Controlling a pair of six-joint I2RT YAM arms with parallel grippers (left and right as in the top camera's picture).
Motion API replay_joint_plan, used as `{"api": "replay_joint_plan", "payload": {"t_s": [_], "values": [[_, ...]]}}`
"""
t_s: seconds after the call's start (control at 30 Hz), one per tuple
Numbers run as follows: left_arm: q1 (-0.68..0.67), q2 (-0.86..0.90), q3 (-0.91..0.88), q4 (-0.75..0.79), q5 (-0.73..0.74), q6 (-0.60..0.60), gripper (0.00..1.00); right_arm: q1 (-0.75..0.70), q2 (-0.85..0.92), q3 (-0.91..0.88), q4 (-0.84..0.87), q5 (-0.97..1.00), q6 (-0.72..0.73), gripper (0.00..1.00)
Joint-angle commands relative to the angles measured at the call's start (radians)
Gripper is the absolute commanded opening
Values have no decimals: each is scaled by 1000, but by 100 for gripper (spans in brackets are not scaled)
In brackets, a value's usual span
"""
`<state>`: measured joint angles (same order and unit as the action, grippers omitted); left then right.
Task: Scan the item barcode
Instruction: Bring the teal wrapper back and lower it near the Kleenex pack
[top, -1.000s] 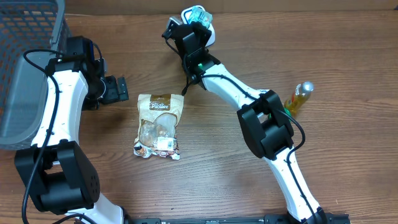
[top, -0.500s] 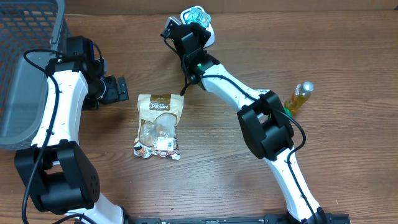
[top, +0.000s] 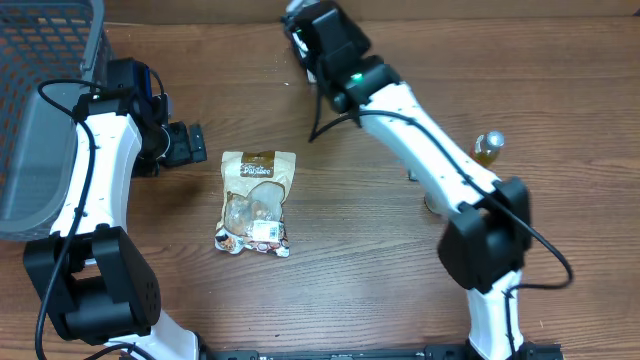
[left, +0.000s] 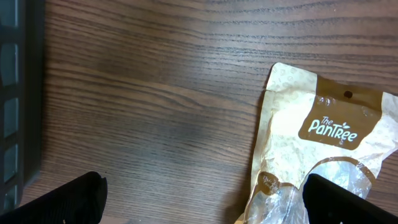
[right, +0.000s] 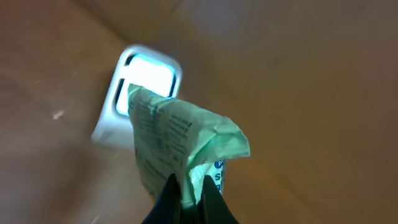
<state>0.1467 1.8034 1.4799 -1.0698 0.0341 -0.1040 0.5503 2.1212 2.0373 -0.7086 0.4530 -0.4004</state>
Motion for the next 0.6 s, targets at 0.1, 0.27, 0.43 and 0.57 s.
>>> {"api": "replay_joint_plan", "payload": {"t_s": [0.1, 0.27, 0.43, 0.57], "values": [[3, 14, 21, 1, 8, 7, 100, -120, -63, 12, -303, -541, 271, 4], [3, 14, 21, 1, 8, 7, 100, -210, -43, 11, -561, -840, 269, 4], [3, 14, 21, 1, 8, 7, 99, -257, -32, -29, -683, -836, 203, 4], [3, 14, 21, 1, 8, 8, 100, -264, -32, -102, -718, -828, 121, 4]]}}
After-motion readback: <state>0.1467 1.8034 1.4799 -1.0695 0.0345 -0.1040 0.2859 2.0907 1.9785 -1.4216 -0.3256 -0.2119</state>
